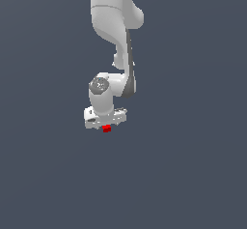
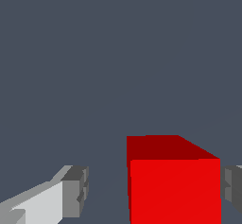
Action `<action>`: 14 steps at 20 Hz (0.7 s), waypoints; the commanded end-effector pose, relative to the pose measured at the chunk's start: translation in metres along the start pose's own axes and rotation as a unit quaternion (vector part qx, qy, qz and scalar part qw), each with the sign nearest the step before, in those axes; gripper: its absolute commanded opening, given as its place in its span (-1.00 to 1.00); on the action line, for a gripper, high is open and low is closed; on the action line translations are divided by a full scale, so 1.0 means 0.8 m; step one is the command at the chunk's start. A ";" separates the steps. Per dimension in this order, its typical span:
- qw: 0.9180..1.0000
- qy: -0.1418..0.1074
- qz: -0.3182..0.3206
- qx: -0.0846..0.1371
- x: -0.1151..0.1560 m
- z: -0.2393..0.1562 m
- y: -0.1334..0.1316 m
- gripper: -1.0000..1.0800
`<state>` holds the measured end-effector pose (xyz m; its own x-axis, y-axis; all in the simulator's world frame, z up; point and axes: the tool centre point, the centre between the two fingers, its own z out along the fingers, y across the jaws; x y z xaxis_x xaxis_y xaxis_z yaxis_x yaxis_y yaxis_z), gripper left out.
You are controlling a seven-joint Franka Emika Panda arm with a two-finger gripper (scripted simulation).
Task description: Lift up the red cube by 0.2 meters.
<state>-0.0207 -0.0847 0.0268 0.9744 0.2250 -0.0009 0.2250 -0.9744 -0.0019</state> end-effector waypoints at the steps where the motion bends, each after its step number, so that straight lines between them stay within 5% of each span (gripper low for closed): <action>1: 1.000 0.000 -0.007 -0.001 0.000 0.008 0.005 0.92; 8: 1.000 0.000 -0.008 -0.001 0.002 0.009 0.006 0.92; 9: 1.000 0.000 -0.008 -0.001 0.002 0.009 0.006 -1.00; 14: 1.000 0.000 -0.008 -0.001 0.002 0.009 0.006 -1.00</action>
<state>-0.0187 -0.0887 0.0197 0.9707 0.2402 -0.0005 0.2402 -0.9707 -0.0002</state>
